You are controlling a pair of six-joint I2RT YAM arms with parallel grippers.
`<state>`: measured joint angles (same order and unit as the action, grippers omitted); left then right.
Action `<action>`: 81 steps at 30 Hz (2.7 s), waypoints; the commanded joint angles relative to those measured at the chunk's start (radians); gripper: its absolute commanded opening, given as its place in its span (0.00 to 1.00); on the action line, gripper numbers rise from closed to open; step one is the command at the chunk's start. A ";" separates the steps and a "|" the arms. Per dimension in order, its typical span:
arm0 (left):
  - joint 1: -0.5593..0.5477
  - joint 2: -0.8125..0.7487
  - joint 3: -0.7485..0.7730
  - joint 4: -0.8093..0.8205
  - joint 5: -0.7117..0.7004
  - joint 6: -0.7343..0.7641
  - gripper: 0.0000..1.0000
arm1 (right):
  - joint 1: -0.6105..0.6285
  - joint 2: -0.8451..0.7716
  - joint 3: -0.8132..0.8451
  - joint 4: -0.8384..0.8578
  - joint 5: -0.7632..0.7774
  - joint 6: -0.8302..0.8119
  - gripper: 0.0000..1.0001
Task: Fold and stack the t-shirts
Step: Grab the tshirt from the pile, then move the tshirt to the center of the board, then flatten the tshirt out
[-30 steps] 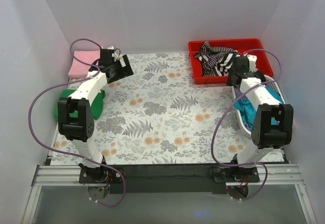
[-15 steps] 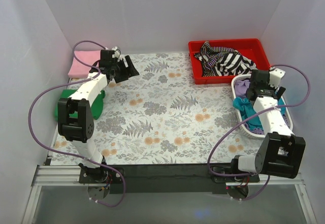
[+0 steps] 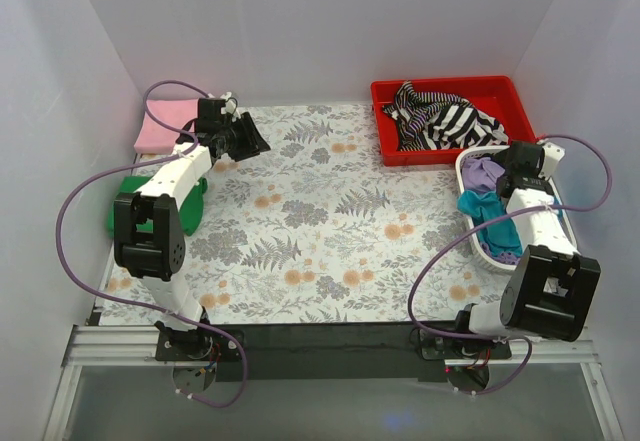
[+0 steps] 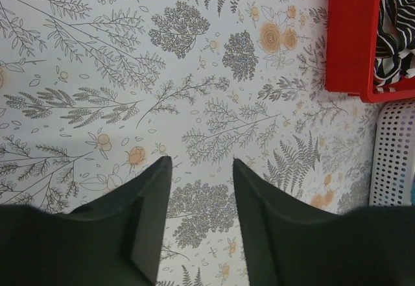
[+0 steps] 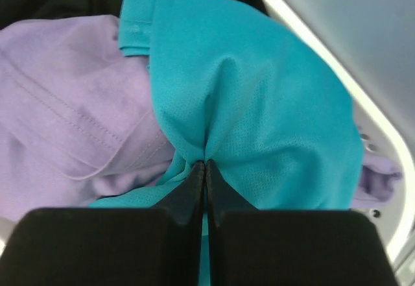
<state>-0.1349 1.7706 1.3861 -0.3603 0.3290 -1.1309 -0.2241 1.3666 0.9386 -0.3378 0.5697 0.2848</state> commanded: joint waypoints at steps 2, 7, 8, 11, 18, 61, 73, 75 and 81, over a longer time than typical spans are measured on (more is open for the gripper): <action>0.001 -0.033 0.005 -0.002 -0.007 -0.001 0.34 | -0.011 -0.029 -0.012 0.057 -0.151 -0.007 0.01; 0.001 -0.028 0.013 -0.003 -0.004 -0.001 0.30 | -0.009 -0.246 -0.090 0.235 -0.524 -0.061 0.01; 0.001 -0.030 0.014 -0.002 -0.007 -0.003 0.30 | -0.006 -0.274 -0.090 0.246 -0.562 -0.065 0.01; 0.000 -0.033 0.014 -0.003 -0.015 -0.001 0.31 | 0.008 -0.353 -0.064 0.260 -0.730 -0.078 0.01; 0.000 -0.034 0.010 0.011 0.021 -0.009 0.94 | 0.040 -0.379 0.043 0.214 -1.063 -0.114 0.01; 0.004 -0.189 0.007 -0.075 -0.177 0.048 0.98 | 0.812 0.165 0.335 -0.109 -0.412 -0.168 0.85; -0.040 -0.387 -0.280 -0.138 -0.001 0.037 0.98 | 0.818 0.011 0.042 -0.027 -0.652 -0.121 0.86; -0.057 -0.402 -0.323 -0.146 -0.013 0.020 0.98 | 0.831 0.005 0.002 -0.003 -0.657 -0.102 0.86; -0.141 -0.430 -0.404 -0.216 -0.134 -0.081 0.98 | 0.835 0.043 -0.067 0.037 -0.650 -0.088 0.85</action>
<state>-0.2497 1.3773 0.9913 -0.5182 0.2478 -1.1477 0.6083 1.4075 0.8661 -0.3779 -0.0555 0.1768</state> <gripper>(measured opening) 0.982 0.859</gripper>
